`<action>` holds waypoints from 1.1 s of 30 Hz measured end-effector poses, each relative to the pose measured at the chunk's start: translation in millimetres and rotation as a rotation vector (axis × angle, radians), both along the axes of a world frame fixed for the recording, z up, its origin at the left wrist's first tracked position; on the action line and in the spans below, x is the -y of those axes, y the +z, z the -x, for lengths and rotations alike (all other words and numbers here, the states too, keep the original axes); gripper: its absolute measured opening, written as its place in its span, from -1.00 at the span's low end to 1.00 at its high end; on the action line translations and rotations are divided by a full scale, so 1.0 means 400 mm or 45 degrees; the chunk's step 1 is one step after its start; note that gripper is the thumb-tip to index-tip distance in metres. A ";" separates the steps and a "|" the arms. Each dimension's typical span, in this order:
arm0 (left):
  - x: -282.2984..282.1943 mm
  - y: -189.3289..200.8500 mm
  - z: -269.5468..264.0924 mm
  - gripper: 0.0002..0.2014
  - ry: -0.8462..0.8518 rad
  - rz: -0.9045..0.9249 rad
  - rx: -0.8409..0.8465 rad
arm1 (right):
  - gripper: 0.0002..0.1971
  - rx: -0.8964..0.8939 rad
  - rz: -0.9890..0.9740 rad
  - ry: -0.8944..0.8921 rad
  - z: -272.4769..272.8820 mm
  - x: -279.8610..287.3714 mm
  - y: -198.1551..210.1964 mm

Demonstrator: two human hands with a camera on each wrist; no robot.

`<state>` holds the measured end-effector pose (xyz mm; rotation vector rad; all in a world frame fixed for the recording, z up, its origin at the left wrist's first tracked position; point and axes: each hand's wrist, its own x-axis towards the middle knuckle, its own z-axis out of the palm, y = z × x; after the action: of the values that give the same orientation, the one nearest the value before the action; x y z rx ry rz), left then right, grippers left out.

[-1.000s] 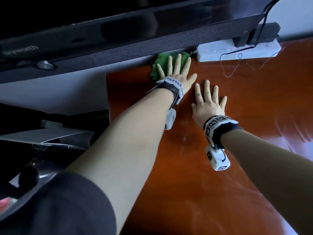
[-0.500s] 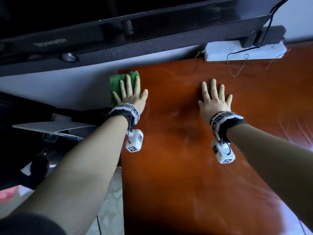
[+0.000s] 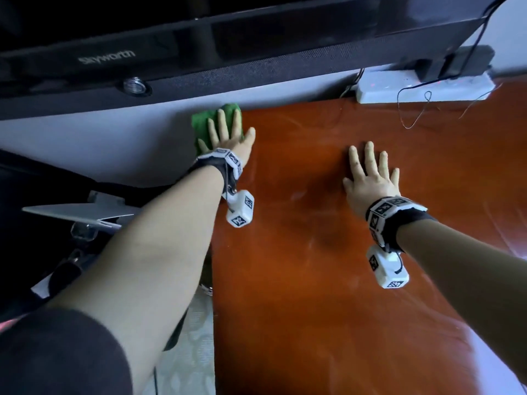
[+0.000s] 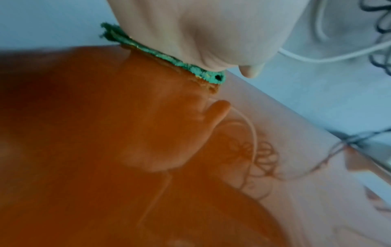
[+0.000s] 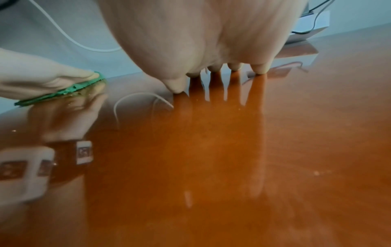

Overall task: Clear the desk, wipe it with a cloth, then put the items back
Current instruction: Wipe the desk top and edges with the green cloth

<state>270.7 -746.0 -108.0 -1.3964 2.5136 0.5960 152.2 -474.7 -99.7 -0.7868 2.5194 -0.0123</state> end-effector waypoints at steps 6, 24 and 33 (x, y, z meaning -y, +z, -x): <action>-0.008 0.021 -0.031 -0.36 0.022 0.006 -0.047 | -0.32 -0.016 0.004 0.012 -0.007 -0.001 0.004; -0.226 0.012 0.208 -0.31 -0.390 0.101 0.010 | -0.26 0.084 0.197 -0.048 0.073 -0.082 -0.005; -0.318 0.010 0.309 -0.31 -0.529 0.160 -0.051 | -0.30 0.047 0.168 0.120 0.108 -0.115 -0.005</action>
<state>147.3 -618.6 -103.9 -0.8565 2.7971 0.3922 109.1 -428.7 -101.7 -0.9483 2.4634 -0.1615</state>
